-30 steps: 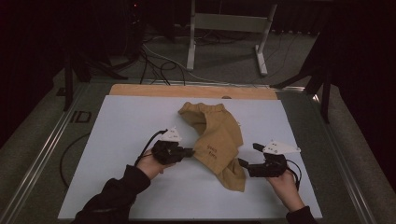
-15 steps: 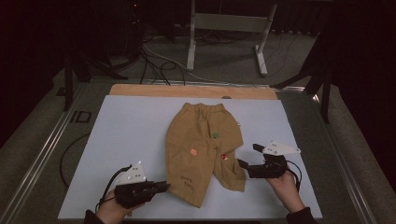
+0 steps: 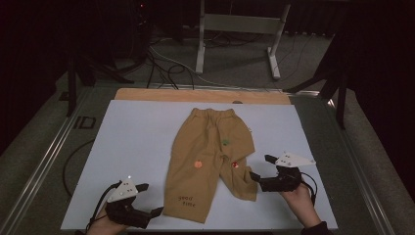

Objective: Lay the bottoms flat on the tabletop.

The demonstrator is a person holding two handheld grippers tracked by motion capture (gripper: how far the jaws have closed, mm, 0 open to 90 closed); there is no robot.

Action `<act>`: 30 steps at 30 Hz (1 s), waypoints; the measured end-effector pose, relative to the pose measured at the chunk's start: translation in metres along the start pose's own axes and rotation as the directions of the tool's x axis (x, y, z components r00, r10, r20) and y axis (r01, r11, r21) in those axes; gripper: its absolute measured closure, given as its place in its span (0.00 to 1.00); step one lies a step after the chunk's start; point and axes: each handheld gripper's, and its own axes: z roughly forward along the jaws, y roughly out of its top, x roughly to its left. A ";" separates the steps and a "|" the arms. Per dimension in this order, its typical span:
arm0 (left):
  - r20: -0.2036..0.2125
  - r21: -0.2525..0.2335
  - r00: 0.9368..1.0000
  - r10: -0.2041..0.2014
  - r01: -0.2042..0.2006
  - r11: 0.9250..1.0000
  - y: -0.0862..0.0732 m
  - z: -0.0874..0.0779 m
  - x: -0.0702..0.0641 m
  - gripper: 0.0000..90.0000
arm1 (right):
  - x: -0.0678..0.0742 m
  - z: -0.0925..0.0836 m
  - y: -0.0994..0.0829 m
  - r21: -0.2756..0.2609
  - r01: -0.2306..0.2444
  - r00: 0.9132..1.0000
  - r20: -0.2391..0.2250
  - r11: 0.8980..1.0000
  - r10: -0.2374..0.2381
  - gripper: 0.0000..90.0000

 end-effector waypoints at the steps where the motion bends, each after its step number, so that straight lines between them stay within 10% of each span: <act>1: -0.030 -0.008 0.999 0.012 -0.013 1.000 0.000 0.000 0.002 0.01 | 0.000 0.000 -0.001 -0.001 0.001 1.000 -0.002 1.000 -0.001 0.15; 10: -0.114 -0.126 0.993 0.023 -0.037 0.991 0.002 -0.004 0.017 0.01 | -0.017 0.024 -0.013 0.050 -0.084 0.996 0.023 0.995 0.083 0.18; 14: -0.127 -0.138 0.992 0.006 -0.024 0.990 0.000 -0.005 0.022 0.01 | -0.025 0.040 -0.018 0.092 -0.066 0.997 0.041 0.994 0.062 0.57; 21: -0.123 -0.142 0.992 -0.002 -0.015 0.990 -0.003 -0.006 0.025 0.01 | -0.029 0.064 -0.022 0.171 -0.080 0.997 -0.008 0.982 0.083 0.73; 30: -0.112 -0.136 0.994 0.009 -0.024 0.990 -0.004 -0.005 0.023 0.02 | -0.015 0.069 -0.018 0.261 0.044 0.999 -0.032 0.964 -0.038 0.96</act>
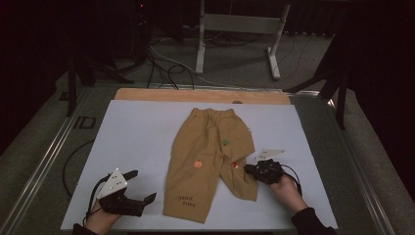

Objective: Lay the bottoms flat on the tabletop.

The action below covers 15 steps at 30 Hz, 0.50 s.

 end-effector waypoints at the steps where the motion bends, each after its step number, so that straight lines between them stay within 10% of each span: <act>1: 0.002 0.000 1.000 -0.001 0.001 1.000 0.000 0.000 0.000 0.02 | 0.001 0.000 0.001 0.006 0.006 1.000 0.010 1.000 -0.006 0.96; 15: -0.014 -0.048 1.000 -0.007 0.006 0.999 0.006 -0.006 -0.003 0.02 | 0.037 -0.074 -0.002 -0.118 -0.038 0.980 0.190 0.992 0.060 0.97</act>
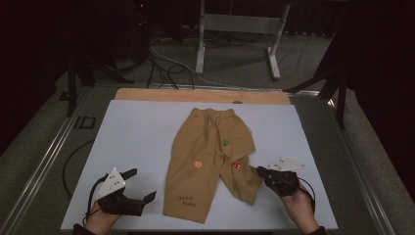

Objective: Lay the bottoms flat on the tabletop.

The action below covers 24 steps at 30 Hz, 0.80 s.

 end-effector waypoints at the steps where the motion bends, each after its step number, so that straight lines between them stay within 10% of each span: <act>1: 0.000 -0.002 1.000 -0.004 0.004 1.000 0.000 0.000 0.000 0.02 | 0.002 -0.006 -0.001 -0.009 -0.011 1.000 0.005 1.000 0.011 0.97; 11: 0.015 0.003 1.000 -0.005 0.005 1.000 0.000 0.003 -0.001 0.02 | 0.015 -0.048 -0.015 -0.054 -0.084 0.992 0.092 0.995 0.088 0.97; 24: 0.014 0.016 1.000 -0.005 0.005 1.000 -0.001 0.004 -0.001 0.02 | 0.037 -0.083 -0.043 -0.073 -0.192 0.978 0.066 0.979 0.197 0.96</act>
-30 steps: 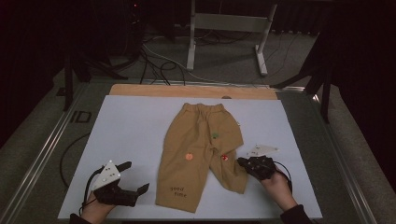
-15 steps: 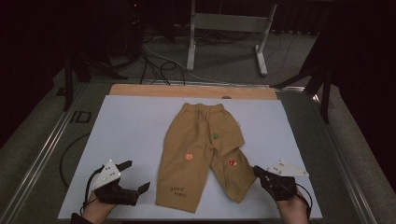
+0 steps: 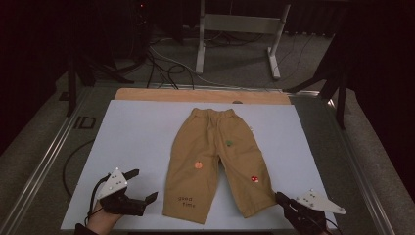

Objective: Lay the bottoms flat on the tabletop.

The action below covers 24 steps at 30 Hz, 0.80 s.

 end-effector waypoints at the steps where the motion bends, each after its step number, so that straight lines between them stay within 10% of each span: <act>1: 0.003 -0.002 1.000 -0.003 0.003 1.000 0.000 0.000 0.000 0.02 | 0.001 -0.001 0.000 -0.011 -0.006 1.000 -0.003 1.000 0.006 0.95; 4: 0.003 -0.002 1.000 -0.003 0.003 1.000 0.001 0.000 0.000 0.02 | 0.002 0.000 0.001 -0.031 -0.005 1.000 -0.022 1.000 0.005 0.84; 12: 0.029 0.011 1.000 -0.001 0.000 1.000 0.002 0.002 -0.002 0.01 | -0.002 0.015 0.005 -0.043 0.006 0.994 -0.106 0.999 -0.010 0.14; 24: 0.076 0.065 0.997 -0.003 -0.002 0.998 0.016 0.016 -0.001 0.01 | -0.012 0.045 0.021 -0.088 0.068 0.982 -0.172 0.994 -0.083 0.10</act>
